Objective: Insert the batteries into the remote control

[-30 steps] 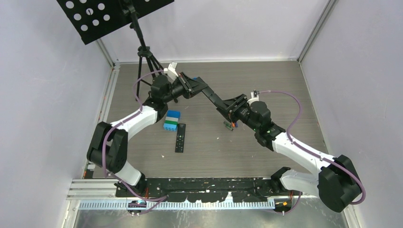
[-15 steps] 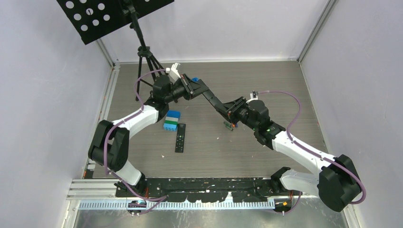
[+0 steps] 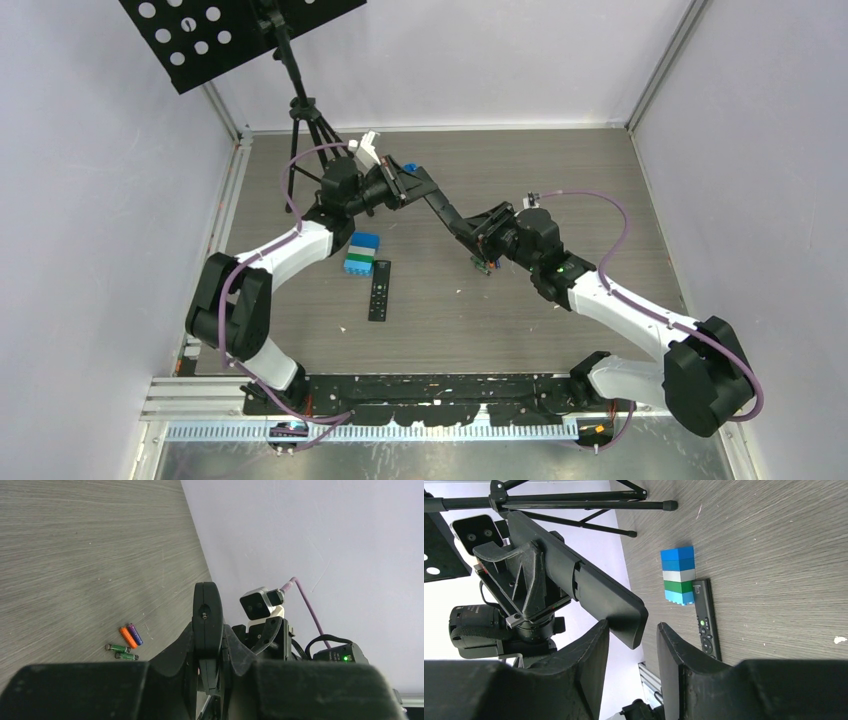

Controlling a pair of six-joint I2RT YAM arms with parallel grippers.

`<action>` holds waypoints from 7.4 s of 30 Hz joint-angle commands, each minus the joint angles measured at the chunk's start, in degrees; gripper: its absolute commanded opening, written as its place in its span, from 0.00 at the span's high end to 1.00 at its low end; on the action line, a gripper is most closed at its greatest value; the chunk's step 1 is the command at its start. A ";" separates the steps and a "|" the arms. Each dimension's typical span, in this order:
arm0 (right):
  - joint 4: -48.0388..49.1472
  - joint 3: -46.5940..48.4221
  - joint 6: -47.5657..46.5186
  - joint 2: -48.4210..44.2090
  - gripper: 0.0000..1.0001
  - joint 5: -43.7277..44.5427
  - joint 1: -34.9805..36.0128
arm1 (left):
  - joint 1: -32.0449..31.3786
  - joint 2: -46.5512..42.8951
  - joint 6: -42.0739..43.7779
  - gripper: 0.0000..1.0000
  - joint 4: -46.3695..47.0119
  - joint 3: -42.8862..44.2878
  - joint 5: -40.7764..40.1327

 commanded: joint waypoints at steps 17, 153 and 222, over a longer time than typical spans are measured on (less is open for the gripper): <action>4.94 1.66 -3.02 -0.62 1.00 -1.98 -1.27 | -0.25 0.73 9.50 1.00 -3.36 2.43 1.43; -40.72 28.48 -50.24 33.23 0.79 29.04 2.84 | -7.19 -24.91 30.81 1.00 -34.03 -2.37 -24.76; -3.57 5.83 -47.89 -15.02 0.95 16.21 18.93 | -6.84 -20.85 -2.95 1.00 -7.02 -7.45 -13.32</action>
